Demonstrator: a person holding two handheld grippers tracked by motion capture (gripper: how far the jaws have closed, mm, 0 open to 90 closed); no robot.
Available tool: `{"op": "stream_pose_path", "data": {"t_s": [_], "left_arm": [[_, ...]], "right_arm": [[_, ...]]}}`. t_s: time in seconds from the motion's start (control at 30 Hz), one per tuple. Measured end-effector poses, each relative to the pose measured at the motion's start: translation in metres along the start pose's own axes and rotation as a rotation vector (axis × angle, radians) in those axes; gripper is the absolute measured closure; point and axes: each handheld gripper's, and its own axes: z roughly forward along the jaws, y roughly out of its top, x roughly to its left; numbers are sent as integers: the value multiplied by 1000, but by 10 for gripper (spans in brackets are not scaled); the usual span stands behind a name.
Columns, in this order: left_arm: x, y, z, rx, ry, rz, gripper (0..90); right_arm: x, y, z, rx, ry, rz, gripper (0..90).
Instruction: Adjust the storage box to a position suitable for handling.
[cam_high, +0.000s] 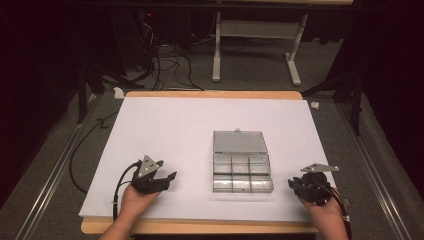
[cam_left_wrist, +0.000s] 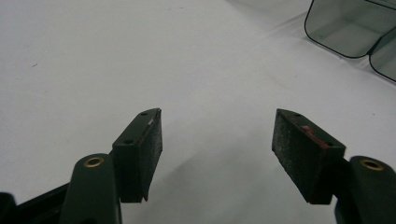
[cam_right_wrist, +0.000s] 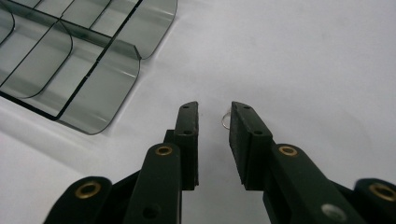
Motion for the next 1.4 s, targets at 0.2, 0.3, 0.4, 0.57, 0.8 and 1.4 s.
{"op": "stream_pose_path", "data": {"t_s": [0.2,0.3,0.4,0.57,0.8,1.4], "left_arm": [[0,0,0,-2,-4,0,335],[-1,0,0,-2,-3,5,335],[-1,0,0,1,-3,7,335],[-1,0,0,5,-2,13,335],[-1,0,0,5,-8,10,335],[-1,0,1,9,-14,16,336]], "right_arm": [[0,5,-3,33,8,-20,726],[0,7,-5,60,10,-34,719],[-2,9,-6,85,13,-44,715],[-3,11,-7,129,16,-63,708],[-1,14,-6,183,17,-94,735],[-9,44,18,338,28,-134,738]]}}
